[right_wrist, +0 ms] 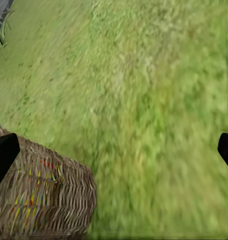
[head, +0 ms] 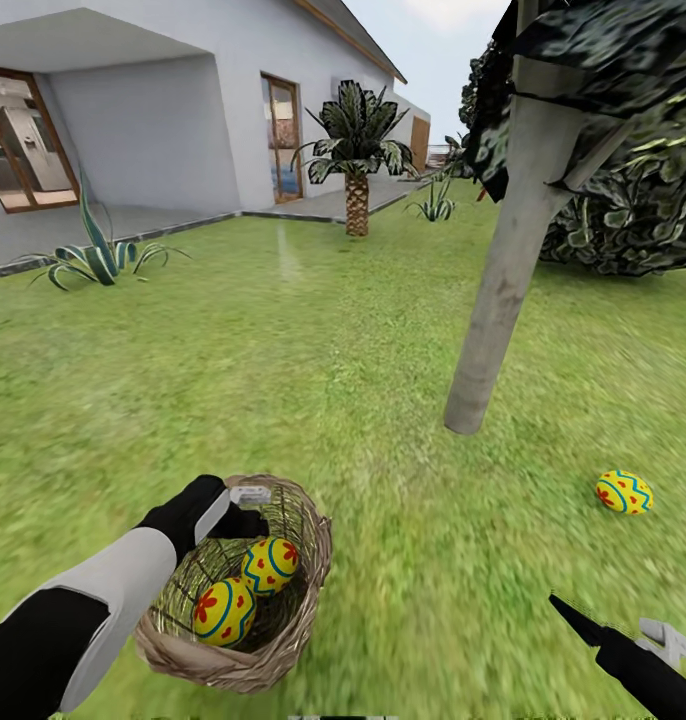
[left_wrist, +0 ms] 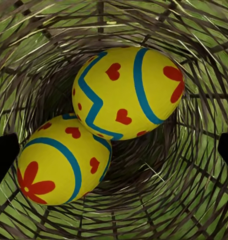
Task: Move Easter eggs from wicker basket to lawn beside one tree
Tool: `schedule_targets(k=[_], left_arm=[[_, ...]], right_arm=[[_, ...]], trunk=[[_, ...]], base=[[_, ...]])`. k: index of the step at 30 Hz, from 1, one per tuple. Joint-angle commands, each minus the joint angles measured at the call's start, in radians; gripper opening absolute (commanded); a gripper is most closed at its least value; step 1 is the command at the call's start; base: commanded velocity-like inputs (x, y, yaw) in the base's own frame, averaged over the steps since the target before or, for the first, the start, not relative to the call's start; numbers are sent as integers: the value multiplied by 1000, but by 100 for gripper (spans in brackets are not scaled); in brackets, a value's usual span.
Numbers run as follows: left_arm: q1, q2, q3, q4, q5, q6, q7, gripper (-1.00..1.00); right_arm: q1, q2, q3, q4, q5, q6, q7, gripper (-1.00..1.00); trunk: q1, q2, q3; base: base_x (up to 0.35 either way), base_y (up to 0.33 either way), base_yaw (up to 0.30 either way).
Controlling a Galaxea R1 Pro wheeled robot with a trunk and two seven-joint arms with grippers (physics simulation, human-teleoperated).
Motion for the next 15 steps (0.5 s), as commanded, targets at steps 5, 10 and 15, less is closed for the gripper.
schedule_targets(k=[5, 10, 15], left_arm=[[-1, 0, 11, 36, 3, -8, -2, 100], [-1, 0, 13, 37, 3, -9, -5, 100], [-1, 0, 13, 38, 3, -11, -7, 100]], right_arm=[[-1, 1, 1, 4, -7, 8, -13, 100], [-1, 1, 1, 5, -7, 9, -14, 100], [-1, 1, 2, 5, -7, 9, -14, 100]], trunk=[[0, 0, -1], [0, 0, -1], [2, -2, -20]], base=[[0, 0, 0], [0, 0, 0], [0, 0, 0]])
